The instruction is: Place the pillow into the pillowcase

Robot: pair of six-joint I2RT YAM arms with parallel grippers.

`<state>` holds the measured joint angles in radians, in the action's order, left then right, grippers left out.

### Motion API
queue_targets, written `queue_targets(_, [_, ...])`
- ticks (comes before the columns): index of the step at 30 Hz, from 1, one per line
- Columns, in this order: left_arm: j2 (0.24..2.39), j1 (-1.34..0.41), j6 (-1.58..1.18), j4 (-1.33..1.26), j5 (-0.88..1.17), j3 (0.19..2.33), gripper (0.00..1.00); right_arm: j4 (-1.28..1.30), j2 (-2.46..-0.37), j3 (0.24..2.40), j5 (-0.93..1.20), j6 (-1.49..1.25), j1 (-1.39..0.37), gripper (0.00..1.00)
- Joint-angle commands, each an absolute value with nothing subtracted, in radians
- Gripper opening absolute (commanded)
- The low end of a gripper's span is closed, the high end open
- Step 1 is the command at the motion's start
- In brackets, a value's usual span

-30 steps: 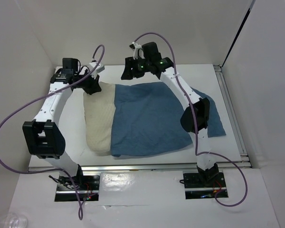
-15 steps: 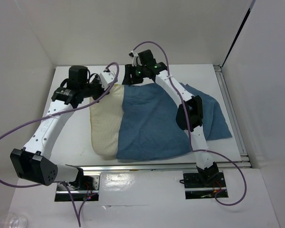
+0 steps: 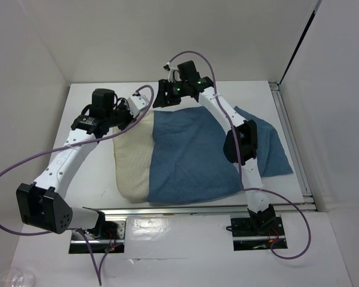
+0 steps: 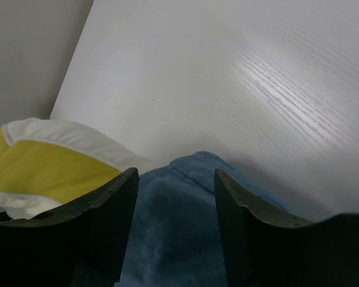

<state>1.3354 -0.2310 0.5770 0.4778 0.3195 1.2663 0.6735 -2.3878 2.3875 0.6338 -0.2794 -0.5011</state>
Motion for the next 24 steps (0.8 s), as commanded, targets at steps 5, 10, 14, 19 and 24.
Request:
queue_targets(5, [1.295,-0.258,0.629,0.318,0.242,1.172,0.0,0.68,-2.215,2.343,0.675,-0.353,-0.439,0.61])
queue_targets(10, [1.305,-0.258,0.62,0.296,0.23,1.172,0.0,0.679,-2.192,2.301,0.712,-0.362,-0.459,0.61])
queue_targets(14, [1.316,-0.258,0.62,0.296,0.221,1.19,0.0,0.701,-2.181,2.27,0.721,-0.353,-0.48,0.61])
queue_targets(19, [1.325,-0.258,0.611,0.296,0.221,1.224,0.0,0.744,-2.203,2.255,0.726,-0.344,-0.491,0.6])
queue_targets(24, [1.325,-0.267,0.601,0.305,0.221,1.235,0.0,0.762,-2.252,2.31,0.696,-0.334,-0.5,0.59])
